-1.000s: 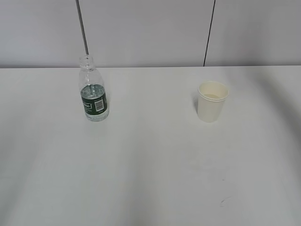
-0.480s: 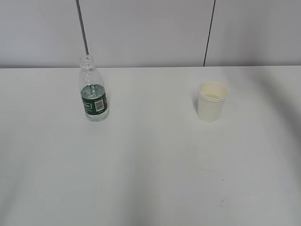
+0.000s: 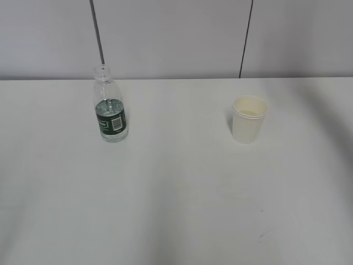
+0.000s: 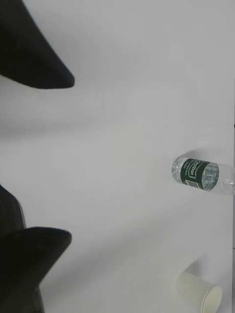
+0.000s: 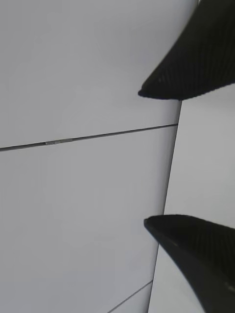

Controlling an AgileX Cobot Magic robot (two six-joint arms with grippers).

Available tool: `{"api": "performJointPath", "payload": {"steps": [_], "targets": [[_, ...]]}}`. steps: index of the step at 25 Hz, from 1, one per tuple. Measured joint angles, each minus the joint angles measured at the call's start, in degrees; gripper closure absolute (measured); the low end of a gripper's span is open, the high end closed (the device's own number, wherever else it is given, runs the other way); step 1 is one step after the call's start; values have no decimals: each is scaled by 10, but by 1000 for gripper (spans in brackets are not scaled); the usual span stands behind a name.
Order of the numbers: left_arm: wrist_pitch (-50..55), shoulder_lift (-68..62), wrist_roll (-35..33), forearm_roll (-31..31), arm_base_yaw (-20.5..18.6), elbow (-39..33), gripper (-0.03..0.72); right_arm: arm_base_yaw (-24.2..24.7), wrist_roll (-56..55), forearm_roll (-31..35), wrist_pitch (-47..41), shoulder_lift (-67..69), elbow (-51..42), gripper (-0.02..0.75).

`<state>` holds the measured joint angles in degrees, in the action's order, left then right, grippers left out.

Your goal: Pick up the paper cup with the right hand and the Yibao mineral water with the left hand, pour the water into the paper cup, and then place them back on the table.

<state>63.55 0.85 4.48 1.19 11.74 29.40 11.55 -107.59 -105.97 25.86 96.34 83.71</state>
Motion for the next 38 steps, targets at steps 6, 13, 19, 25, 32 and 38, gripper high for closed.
{"api": "performJointPath", "payload": {"steps": [6,13,19,25,32,38], "targets": [[0,2,-1,-3,-97,0,156,0,-10,0,-19,0,0,166],[0,2,-1,-3,-180,0,156,0,-18,0,-34,0,0,166],[0,2,-1,-2,-180,0,156,0,-29,0,-36,0,0,166],[0,2,-1,-2,-180,0,156,0,-45,0,-37,0,0,166],[0,2,-1,-2,-180,0,156,0,-69,0,-37,0,0,166],[0,2,-1,-2,-180,0,156,0,-71,0,-34,-28,0,166]]}}
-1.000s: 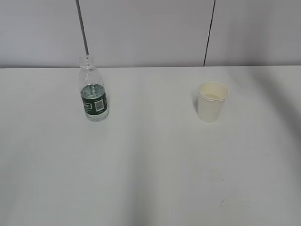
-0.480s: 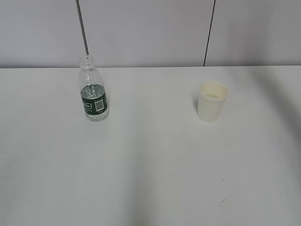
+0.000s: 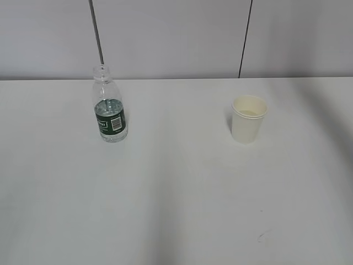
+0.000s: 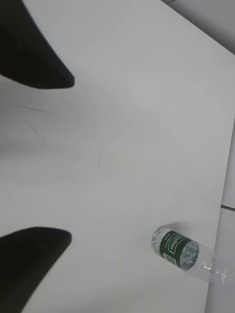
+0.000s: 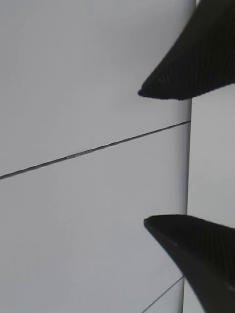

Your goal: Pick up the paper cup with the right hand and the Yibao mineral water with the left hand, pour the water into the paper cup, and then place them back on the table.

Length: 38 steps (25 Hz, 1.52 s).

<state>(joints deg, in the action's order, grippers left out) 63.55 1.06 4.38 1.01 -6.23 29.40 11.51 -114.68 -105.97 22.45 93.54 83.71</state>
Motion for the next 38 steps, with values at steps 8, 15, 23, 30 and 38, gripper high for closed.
{"api": "performJointPath", "payload": {"steps": [8,15,23,30,38], "targets": [[0,0,0,0,0,0,156,0,-1,0,-10,-101,-75,166],[0,0,0,0,0,0,157,0,-1,0,-18,-220,-203,166],[0,0,0,0,0,0,157,0,-1,0,-20,-388,-343,166],[0,0,0,0,0,0,157,0,1,0,-3,-444,-440,166],[0,0,0,0,0,0,157,0,1,0,0,-452,-453,166]]}}
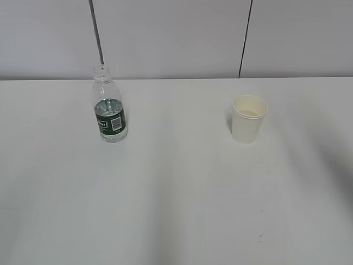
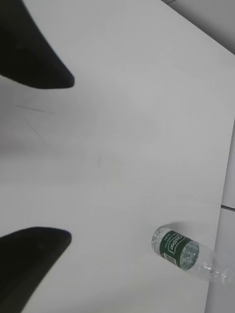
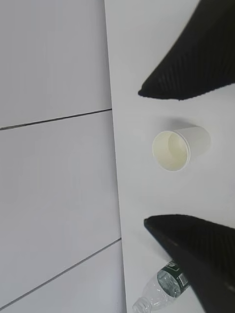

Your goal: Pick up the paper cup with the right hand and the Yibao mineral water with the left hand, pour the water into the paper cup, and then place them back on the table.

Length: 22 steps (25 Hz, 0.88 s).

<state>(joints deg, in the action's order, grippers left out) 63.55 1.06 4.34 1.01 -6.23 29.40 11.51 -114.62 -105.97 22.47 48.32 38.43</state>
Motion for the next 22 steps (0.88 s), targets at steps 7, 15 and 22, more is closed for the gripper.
{"api": "performJointPath", "payload": {"steps": [7,15,22], "targets": [[0,0,0,0,0,0,157,0,0,0,-14,-3,-1,166],[0,0,0,0,0,0,157,0,83,79,-40,-53,-29,166],[0,0,0,0,0,0,157,0,197,211,-65,-83,-72,166]]}}
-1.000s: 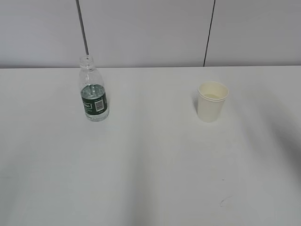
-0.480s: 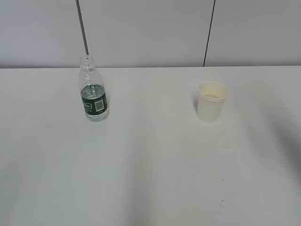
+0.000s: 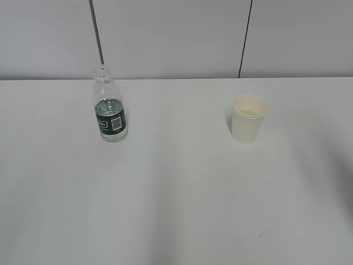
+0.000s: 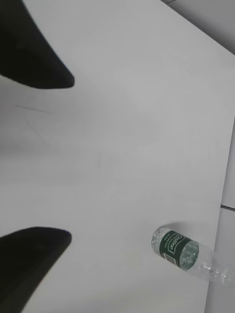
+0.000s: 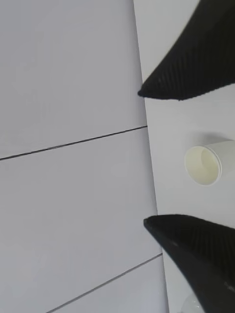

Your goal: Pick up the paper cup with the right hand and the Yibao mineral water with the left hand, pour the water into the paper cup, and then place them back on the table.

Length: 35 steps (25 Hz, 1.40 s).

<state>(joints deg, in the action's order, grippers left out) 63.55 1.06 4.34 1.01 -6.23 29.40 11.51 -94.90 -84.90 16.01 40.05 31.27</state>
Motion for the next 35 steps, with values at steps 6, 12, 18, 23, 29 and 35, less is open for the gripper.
{"api": "performJointPath", "payload": {"steps": [6,12,18,23,29,35], "targets": [[0,0,0,0,0,0,157,-19,117,98,-24,-9,-26,166],[0,0,0,0,0,0,157,-68,273,218,-87,-9,-42,166],[0,0,0,0,0,0,157,-82,432,376,-141,-10,-42,166],[0,0,0,0,0,0,157,-113,606,560,-219,-25,-42,166],[0,0,0,0,0,0,157,-151,751,694,-338,-60,-42,166],[0,0,0,0,0,0,157,-153,855,795,-423,-139,-42,166]]}}
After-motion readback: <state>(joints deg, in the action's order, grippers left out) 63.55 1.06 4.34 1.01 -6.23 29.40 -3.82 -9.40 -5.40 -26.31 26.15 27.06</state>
